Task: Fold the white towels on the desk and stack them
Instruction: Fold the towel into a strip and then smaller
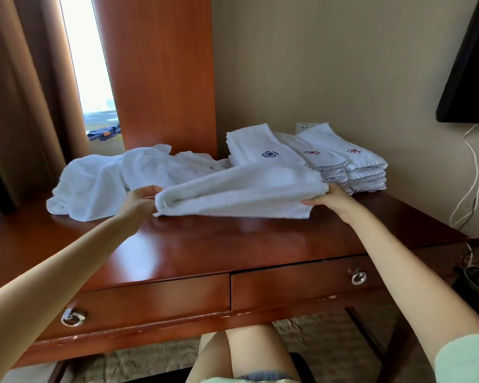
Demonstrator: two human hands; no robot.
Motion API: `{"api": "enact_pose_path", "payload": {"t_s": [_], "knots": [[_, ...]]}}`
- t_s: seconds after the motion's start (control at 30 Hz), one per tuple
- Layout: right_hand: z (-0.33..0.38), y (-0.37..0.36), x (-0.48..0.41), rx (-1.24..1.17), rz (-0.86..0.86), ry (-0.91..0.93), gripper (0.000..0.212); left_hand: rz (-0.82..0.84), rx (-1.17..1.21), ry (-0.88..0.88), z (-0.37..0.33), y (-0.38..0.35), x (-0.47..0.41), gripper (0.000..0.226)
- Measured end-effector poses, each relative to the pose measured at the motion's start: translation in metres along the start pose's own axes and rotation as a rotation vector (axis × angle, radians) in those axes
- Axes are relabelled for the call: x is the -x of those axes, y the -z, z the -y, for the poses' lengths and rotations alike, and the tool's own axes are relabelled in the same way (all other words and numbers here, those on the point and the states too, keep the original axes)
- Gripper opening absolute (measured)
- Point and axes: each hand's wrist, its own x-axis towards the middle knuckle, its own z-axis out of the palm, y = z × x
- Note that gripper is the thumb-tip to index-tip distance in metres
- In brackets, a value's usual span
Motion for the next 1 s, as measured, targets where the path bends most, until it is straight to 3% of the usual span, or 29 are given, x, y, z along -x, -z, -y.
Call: {"api": "enact_pose_path", "payload": {"t_s": [0.07, 0.17, 0.27, 0.4, 0.53, 0.63, 0.73, 0.83, 0.93, 1.0], "knots": [[-0.008, 0.004, 0.002, 0.1, -0.012, 0.058, 0.034, -0.007, -0.112, -0.019, 0.01, 0.003, 0.002, 0.024], [-0.023, 0.014, 0.004, 0.196, -0.002, -0.008, 0.043, 0.022, -0.339, 0.068, 0.036, 0.013, -0.003, 0.033], [-0.034, 0.02, 0.001, 0.192, -0.055, -0.092, 0.044, 0.042, -0.365, 0.296, 0.048, 0.013, -0.004, 0.012], [-0.03, 0.008, 0.0, 0.14, 0.003, -0.125, 0.032, 0.102, -0.444, 0.447, 0.035, -0.01, -0.003, 0.043], [-0.018, -0.005, -0.002, 0.128, 0.036, -0.1, 0.026, 0.159, -0.294, 0.462, 0.018, -0.037, -0.001, 0.039], [-0.008, -0.009, -0.005, 0.099, 0.057, -0.048, 0.02, 0.088, -0.249, 0.269, -0.005, -0.049, -0.004, 0.039], [0.007, -0.017, -0.012, 0.063, 0.087, 0.052, 0.015, 0.135, -0.386, -0.073, -0.047, -0.059, -0.013, 0.034], [0.034, -0.033, -0.022, 0.017, 0.157, 0.169, 0.04, 0.223, -0.586, -0.425, -0.091, -0.069, -0.028, 0.037], [0.069, -0.043, -0.033, 0.023, 0.211, 0.252, 0.062, 0.229, -0.539, -0.595, -0.13, -0.077, -0.038, 0.036], [0.091, -0.042, -0.04, -0.045, 0.224, 0.269, 0.061, 0.237, -0.461, -0.665, -0.152, -0.081, -0.047, 0.036]]}}
